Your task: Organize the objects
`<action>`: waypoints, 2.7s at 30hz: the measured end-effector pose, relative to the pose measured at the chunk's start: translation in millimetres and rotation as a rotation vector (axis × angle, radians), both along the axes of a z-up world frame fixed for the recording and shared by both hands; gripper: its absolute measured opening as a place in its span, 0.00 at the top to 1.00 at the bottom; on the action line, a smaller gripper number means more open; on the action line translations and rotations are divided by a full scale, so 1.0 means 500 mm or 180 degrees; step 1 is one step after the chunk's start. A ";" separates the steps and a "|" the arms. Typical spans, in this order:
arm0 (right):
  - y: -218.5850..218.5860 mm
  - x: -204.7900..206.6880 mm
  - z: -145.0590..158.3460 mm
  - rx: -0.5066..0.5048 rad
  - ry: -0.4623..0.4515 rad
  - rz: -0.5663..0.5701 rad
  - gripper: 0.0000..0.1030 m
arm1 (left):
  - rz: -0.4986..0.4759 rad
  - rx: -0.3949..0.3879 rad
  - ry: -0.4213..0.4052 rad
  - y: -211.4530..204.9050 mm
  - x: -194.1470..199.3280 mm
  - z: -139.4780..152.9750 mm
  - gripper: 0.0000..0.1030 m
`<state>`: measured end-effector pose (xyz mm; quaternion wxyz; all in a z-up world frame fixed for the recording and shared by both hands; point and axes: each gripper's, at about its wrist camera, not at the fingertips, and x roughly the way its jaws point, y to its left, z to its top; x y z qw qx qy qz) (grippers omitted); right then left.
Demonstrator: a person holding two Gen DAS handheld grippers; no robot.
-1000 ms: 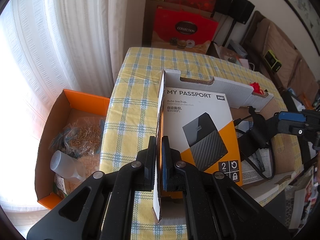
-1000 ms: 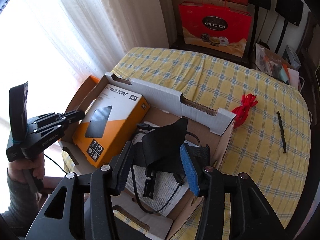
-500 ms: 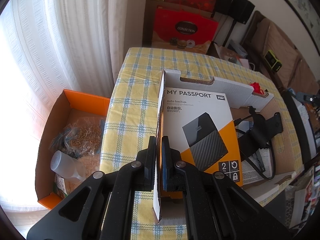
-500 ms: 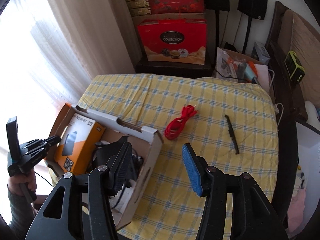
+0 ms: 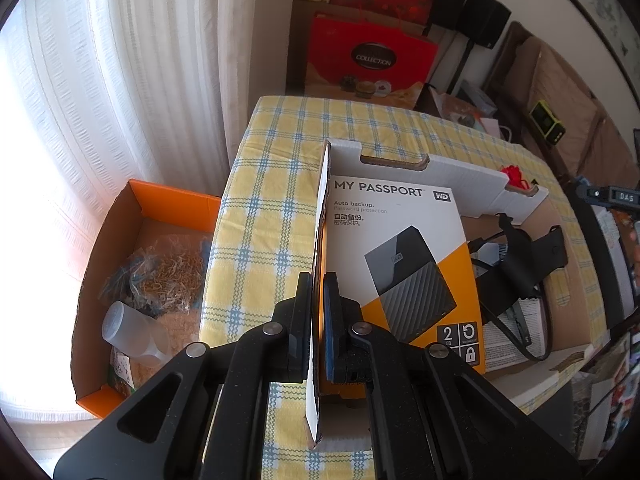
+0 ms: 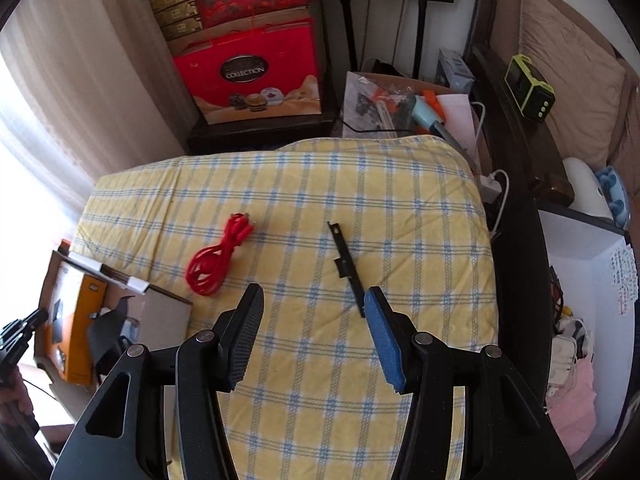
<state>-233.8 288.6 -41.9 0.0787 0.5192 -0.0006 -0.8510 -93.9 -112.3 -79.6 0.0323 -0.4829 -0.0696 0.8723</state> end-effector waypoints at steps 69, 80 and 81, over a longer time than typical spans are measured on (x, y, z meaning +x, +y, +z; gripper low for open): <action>-0.131 0.109 0.003 -0.0211 -0.0106 0.0404 0.67 | 0.0061 0.0057 0.0013 0.003 0.005 0.003 0.97; -0.117 0.097 -0.104 -0.0001 -0.0365 0.0138 0.64 | 0.0065 0.0061 0.0013 0.001 0.005 0.004 0.97; -0.121 0.098 -0.109 0.0021 -0.0369 0.0138 0.64 | 0.0064 0.0060 0.0012 0.001 0.005 0.004 0.97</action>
